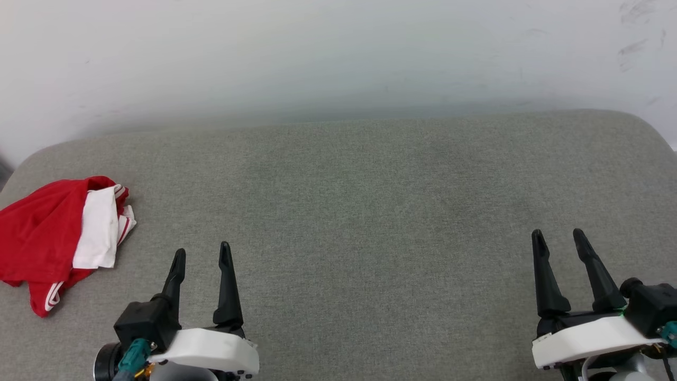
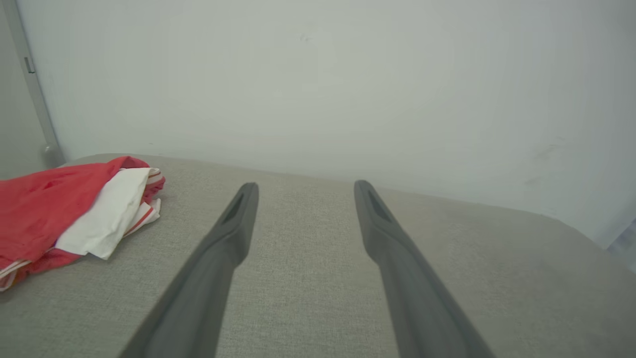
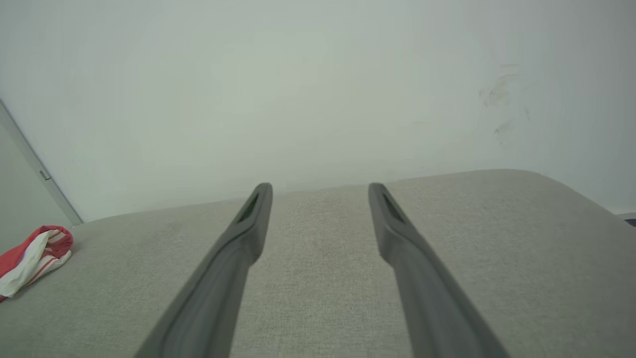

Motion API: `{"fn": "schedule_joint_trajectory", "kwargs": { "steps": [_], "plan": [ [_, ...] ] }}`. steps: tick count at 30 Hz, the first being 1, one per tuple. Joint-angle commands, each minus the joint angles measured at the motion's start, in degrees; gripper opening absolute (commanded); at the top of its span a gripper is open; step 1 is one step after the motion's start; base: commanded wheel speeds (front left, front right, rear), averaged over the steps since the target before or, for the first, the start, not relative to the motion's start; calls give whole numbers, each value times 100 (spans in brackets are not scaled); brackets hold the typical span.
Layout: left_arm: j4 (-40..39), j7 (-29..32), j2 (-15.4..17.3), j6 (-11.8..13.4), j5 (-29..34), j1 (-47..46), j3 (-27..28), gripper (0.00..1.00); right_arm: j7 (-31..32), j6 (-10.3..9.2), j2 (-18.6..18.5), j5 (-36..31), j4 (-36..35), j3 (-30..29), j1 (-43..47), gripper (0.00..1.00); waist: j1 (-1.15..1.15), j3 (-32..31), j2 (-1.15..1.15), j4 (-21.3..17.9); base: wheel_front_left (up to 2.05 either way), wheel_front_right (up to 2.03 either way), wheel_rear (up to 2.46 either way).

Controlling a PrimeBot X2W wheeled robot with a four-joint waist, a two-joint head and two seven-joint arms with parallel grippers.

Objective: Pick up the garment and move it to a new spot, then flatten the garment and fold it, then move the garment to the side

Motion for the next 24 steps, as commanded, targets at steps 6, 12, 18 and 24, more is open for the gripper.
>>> {"fn": "schedule_joint_trajectory", "kwargs": {
  "steps": [6,12,18,24],
  "plan": [
    [18,-129,301,434,351,-104,-455,100,-121,0,-12,-575,79,5,6,100,0,2,0,-17,0,0,0],
    [5,-205,255,411,290,-72,-513,100,-204,0,-12,-797,1,9,10,100,0,20,0,-27,0,0,0],
    [-131,-281,26,-8,368,91,-179,100,-280,0,-12,-866,-69,-5,46,100,0,41,0,-33,0,0,0],
    [-45,-347,-282,-607,557,272,297,100,-354,0,-11,-628,60,-15,82,100,0,41,0,-49,0,0,0]
  ]
}}
